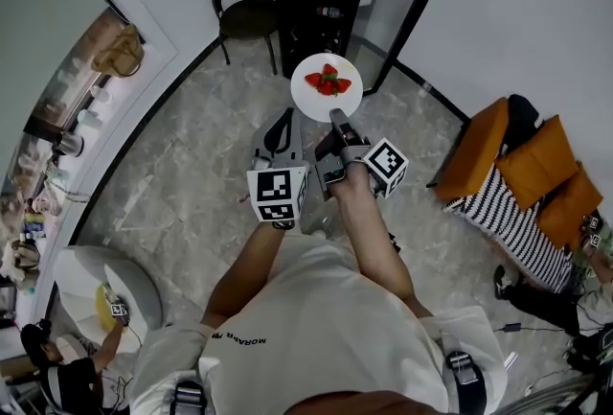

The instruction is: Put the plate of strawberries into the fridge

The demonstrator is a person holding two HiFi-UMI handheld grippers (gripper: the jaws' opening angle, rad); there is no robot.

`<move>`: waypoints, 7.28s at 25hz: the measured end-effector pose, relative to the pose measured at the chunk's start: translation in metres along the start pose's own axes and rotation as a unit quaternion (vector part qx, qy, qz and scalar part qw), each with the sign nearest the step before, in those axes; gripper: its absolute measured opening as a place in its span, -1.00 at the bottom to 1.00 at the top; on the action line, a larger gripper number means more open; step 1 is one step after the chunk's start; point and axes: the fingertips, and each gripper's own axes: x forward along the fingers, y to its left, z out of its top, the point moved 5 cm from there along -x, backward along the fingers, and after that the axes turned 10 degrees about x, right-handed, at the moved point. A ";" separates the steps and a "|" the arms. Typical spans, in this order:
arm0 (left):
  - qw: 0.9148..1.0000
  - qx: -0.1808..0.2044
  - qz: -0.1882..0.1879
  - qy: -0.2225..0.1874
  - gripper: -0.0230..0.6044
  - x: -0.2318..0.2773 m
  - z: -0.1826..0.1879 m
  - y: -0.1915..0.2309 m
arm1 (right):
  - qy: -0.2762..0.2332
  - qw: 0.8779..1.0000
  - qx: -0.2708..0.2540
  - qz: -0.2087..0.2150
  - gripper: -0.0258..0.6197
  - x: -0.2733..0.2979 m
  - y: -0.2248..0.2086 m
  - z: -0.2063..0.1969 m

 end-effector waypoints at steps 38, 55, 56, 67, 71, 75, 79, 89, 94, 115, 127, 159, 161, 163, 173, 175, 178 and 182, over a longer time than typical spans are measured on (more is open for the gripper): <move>0.999 -0.010 -0.041 0.031 -0.93 0.388 -0.029 0.196 | -0.047 0.998 0.026 -0.025 -0.86 0.399 -0.011 0.100; 0.997 -0.006 -0.055 0.045 -0.93 0.451 -0.059 0.216 | -0.075 0.996 0.026 -0.032 -0.86 0.452 -0.040 0.128; 0.998 -0.002 -0.053 0.043 -0.93 0.454 -0.062 0.215 | -0.075 0.996 0.024 -0.034 -0.86 0.454 -0.041 0.132; 0.998 -0.010 -0.043 0.040 -0.93 0.484 -0.114 0.198 | -0.069 0.996 0.030 -0.057 -0.86 0.480 -0.115 0.171; 0.998 -0.006 -0.042 0.038 -0.93 0.502 -0.135 0.190 | -0.076 0.996 0.033 -0.046 -0.86 0.495 -0.143 0.190; 0.998 0.002 -0.045 0.035 -0.93 0.515 -0.151 0.186 | -0.079 0.995 0.034 -0.049 -0.86 0.500 -0.171 0.204; 0.998 0.003 -0.054 0.038 -0.93 0.524 -0.167 0.183 | -0.093 0.993 0.041 -0.062 -0.86 0.501 -0.194 0.213; 0.997 0.002 -0.064 0.045 -0.93 0.533 -0.219 0.174 | -0.110 0.991 0.034 -0.066 -0.86 0.513 -0.244 0.235; 0.997 0.006 -0.064 0.045 -0.93 0.537 -0.233 0.172 | -0.115 0.991 0.028 -0.056 -0.86 0.519 -0.268 0.243; 0.996 -0.015 -0.067 0.054 -0.93 0.546 -0.253 0.160 | -0.154 0.984 0.047 -0.075 -0.86 0.542 -0.329 0.279; 0.996 -0.007 -0.075 0.048 -0.93 0.552 -0.244 0.156 | -0.165 0.982 0.050 -0.079 -0.86 0.564 -0.334 0.295; 0.994 -0.032 -0.089 0.063 -0.93 0.545 -0.255 0.148 | -0.207 0.974 0.045 -0.075 -0.71 0.580 -0.334 0.319; 0.993 -0.031 -0.089 0.065 -0.93 0.547 -0.256 0.149 | -0.203 0.976 0.041 -0.072 -0.61 0.582 -0.332 0.319; 0.993 -0.030 -0.088 0.066 -0.93 0.550 -0.257 0.148 | -0.199 0.976 0.040 -0.073 -0.47 0.582 -0.333 0.320; 0.993 -0.030 -0.090 0.071 -0.93 0.553 -0.255 0.146 | -0.172 0.981 0.030 -0.084 -0.44 0.569 -0.337 0.308; 0.993 -0.028 -0.086 0.069 -0.93 0.553 -0.257 0.146 | -0.168 0.982 0.030 -0.084 -0.45 0.565 -0.336 0.302; 0.994 -0.026 -0.082 0.069 -0.93 0.554 -0.256 0.146 | -0.165 0.982 0.027 -0.089 -0.60 0.560 -0.335 0.297; 0.994 -0.023 -0.082 0.069 -0.93 0.552 -0.246 0.147 | -0.163 0.982 0.023 -0.090 -0.84 0.552 -0.329 0.290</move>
